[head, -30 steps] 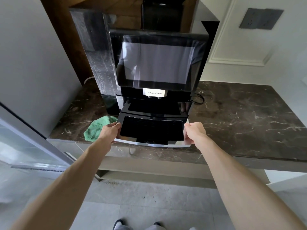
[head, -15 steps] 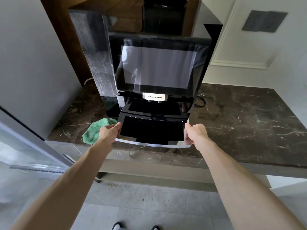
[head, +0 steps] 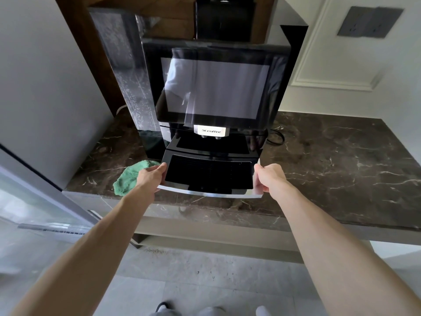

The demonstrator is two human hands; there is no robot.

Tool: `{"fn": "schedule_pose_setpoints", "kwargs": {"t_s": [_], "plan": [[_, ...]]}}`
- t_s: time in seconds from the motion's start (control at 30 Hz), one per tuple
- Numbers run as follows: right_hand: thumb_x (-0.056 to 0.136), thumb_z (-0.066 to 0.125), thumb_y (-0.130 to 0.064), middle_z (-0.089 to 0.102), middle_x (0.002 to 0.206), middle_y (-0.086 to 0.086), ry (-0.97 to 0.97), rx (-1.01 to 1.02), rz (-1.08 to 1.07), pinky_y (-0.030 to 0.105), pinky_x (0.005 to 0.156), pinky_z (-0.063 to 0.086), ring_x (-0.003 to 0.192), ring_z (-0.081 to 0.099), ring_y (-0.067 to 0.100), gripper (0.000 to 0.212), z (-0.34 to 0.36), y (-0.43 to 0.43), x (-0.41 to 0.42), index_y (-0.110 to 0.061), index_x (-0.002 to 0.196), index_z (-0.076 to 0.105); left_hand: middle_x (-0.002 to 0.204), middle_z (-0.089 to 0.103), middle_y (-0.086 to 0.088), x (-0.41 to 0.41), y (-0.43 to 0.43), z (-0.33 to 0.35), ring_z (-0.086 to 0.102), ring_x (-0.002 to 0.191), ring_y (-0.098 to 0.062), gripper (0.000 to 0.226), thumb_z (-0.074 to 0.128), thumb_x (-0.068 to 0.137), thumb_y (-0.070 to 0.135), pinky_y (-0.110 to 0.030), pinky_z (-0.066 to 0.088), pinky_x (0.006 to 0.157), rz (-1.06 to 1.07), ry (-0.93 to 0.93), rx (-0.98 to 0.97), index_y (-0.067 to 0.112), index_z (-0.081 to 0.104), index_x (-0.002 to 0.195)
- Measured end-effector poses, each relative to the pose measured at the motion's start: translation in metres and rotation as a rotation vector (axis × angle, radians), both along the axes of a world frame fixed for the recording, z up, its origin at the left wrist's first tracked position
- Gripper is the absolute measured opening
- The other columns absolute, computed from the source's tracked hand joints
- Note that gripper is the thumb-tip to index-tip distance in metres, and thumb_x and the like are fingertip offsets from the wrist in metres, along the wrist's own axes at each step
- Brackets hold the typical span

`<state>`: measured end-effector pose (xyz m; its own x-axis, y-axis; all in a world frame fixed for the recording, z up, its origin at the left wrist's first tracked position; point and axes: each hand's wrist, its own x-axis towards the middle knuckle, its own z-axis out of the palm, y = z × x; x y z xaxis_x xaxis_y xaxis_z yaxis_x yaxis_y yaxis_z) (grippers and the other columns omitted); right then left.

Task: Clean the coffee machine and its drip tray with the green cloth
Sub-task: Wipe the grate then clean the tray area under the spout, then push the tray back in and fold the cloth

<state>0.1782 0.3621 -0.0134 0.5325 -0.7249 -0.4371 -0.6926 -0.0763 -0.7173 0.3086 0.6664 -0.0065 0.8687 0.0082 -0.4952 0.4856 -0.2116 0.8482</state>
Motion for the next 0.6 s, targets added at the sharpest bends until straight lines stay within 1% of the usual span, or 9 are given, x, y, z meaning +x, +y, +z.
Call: {"fn": "schedule_pose_setpoints", "kwargs": {"t_s": [0.1,0.2,0.23,0.3,0.33,0.37,0.43,0.5,0.6], "plan": [[0.093,0.050,-0.030,0.076,0.074,0.015,-0.011,-0.005,-0.007,0.044,0.080,0.064,0.068,0.075,0.034,0.040,0.004,0.005,-0.003,0.001,0.083,0.073,0.095,0.075,-0.004,-0.004,0.003,-0.001,0.070,0.096,-0.021,0.030,0.066,0.101,0.035,-0.037,0.056,0.100,0.008,-0.010,-0.036,0.013,0.074,0.119],[0.087,0.047,-0.012,0.074,0.068,0.020,-0.008,0.014,-0.012,0.042,0.081,0.063,0.065,0.075,0.035,0.035,0.016,0.015,-0.009,0.000,0.061,0.067,0.098,0.074,-0.009,-0.011,0.015,-0.005,0.069,0.097,-0.023,0.026,0.064,0.102,0.036,-0.038,0.057,0.098,0.040,-0.026,-0.067,0.013,0.075,0.107],[0.083,0.047,-0.007,0.074,0.069,0.020,-0.007,0.006,-0.009,0.039,0.079,0.063,0.061,0.075,0.034,0.031,0.021,0.020,-0.011,-0.001,0.059,0.065,0.102,0.074,-0.010,-0.013,0.021,-0.007,0.068,0.097,-0.023,0.027,0.063,0.102,0.036,-0.037,0.057,0.097,0.045,-0.021,-0.083,0.013,0.075,0.108],[0.081,0.047,-0.005,0.076,0.079,0.020,-0.015,-0.046,0.006,0.031,0.065,0.057,0.053,0.073,0.029,0.021,0.028,0.029,-0.014,-0.004,0.068,0.064,0.103,0.074,-0.007,-0.016,0.032,-0.007,0.068,0.094,-0.020,0.029,0.061,0.104,0.035,-0.035,0.056,0.095,0.040,-0.022,-0.100,0.012,0.074,0.115],[0.085,0.048,-0.007,0.076,0.089,0.019,-0.023,-0.108,0.012,0.029,0.060,0.052,0.058,0.074,0.028,0.018,0.031,0.035,-0.015,-0.006,0.078,0.064,0.103,0.074,-0.005,-0.016,0.039,-0.007,0.068,0.095,-0.020,0.029,0.059,0.105,0.034,-0.035,0.055,0.097,0.035,-0.025,-0.099,0.012,0.074,0.117],[0.091,0.050,-0.010,0.073,0.100,0.017,-0.024,-0.219,0.005,0.030,0.061,0.048,0.071,0.075,0.029,0.015,0.034,0.040,-0.017,-0.009,0.090,0.065,0.105,0.074,-0.005,-0.017,0.043,-0.006,0.069,0.099,-0.020,0.029,0.057,0.106,0.033,-0.036,0.053,0.099,0.025,-0.026,-0.096,0.012,0.074,0.118],[0.095,0.058,-0.017,0.062,0.111,0.014,-0.057,-0.576,-0.004,0.034,0.068,0.043,0.099,0.065,0.032,0.016,0.038,0.055,-0.017,-0.011,0.107,0.066,0.112,0.075,-0.007,-0.014,0.058,-0.002,0.070,0.107,-0.022,0.031,0.053,0.107,0.031,-0.036,0.052,0.102,0.020,-0.044,-0.098,0.012,0.074,0.119],[0.091,0.064,-0.017,0.062,0.100,0.010,-0.188,-0.884,0.050,0.032,0.066,0.041,0.094,0.060,0.030,0.010,0.042,0.072,-0.013,-0.014,0.100,0.068,0.113,0.076,-0.009,-0.009,0.070,-0.001,0.070,0.108,-0.024,0.030,0.054,0.107,0.030,-0.037,0.052,0.101,0.020,-0.055,-0.096,0.012,0.075,0.117],[0.087,0.065,-0.019,0.061,0.085,0.000,-0.325,-1.019,0.234,0.029,0.061,0.043,0.082,0.058,0.023,0.003,0.046,0.107,0.000,-0.018,0.084,0.065,0.109,0.076,-0.009,0.001,0.092,0.002,0.070,0.102,-0.024,0.027,0.058,0.105,0.029,-0.036,0.054,0.093,0.006,-0.080,-0.062,0.012,0.075,0.114]]}}
